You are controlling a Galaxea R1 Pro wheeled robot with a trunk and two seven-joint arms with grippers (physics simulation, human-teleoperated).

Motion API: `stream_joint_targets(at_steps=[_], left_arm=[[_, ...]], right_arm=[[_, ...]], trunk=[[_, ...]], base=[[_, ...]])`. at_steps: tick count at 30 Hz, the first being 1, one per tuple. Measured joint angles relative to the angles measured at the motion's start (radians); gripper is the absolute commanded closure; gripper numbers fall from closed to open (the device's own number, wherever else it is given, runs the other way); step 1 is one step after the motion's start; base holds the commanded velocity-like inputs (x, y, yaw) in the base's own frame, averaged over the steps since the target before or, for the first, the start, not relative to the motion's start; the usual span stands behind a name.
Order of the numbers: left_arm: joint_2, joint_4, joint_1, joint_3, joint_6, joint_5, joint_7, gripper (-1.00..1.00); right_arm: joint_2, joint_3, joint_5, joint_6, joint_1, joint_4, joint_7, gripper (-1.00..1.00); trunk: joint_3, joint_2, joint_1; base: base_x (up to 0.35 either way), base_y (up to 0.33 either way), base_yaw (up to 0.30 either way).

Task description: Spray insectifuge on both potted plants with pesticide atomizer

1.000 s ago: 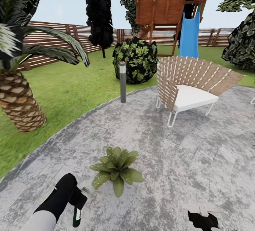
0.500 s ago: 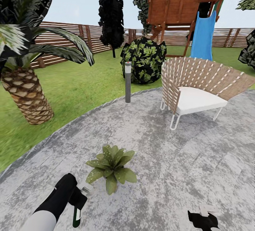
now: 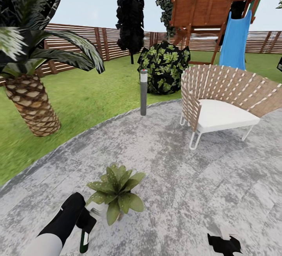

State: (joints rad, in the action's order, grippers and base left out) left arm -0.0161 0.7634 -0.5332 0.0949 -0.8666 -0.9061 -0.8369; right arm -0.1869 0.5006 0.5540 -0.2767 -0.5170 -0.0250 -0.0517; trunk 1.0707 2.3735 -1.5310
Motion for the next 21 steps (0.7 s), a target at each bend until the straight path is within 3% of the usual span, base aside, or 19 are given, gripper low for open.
stream_joint_targets(at_steps=[7,12,21], left_arm=[[-0.001,-0.004,0.0,-0.001,-0.003,-0.004,0.005,1.0],[0.0,-0.005,0.0,-0.003,-0.003,-0.007,0.005,1.0],[0.0,-0.005,0.001,-0.006,-0.002,-0.007,0.005,1.0]], right_arm=[[0.0,0.0,0.0,0.0,0.0,0.0,0.0,-1.0],[0.0,0.0,0.0,-0.001,0.0,0.0,0.0,-1.0],[0.0,0.0,0.0,-0.002,0.0,0.0,0.0,-1.0]], trunk=[[0.0,0.0,0.0],[0.0,0.0,0.0],[0.0,0.0,0.0]], base=[[0.005,-0.003,0.273],[0.007,-0.018,0.066],[0.048,-0.238,0.065]])
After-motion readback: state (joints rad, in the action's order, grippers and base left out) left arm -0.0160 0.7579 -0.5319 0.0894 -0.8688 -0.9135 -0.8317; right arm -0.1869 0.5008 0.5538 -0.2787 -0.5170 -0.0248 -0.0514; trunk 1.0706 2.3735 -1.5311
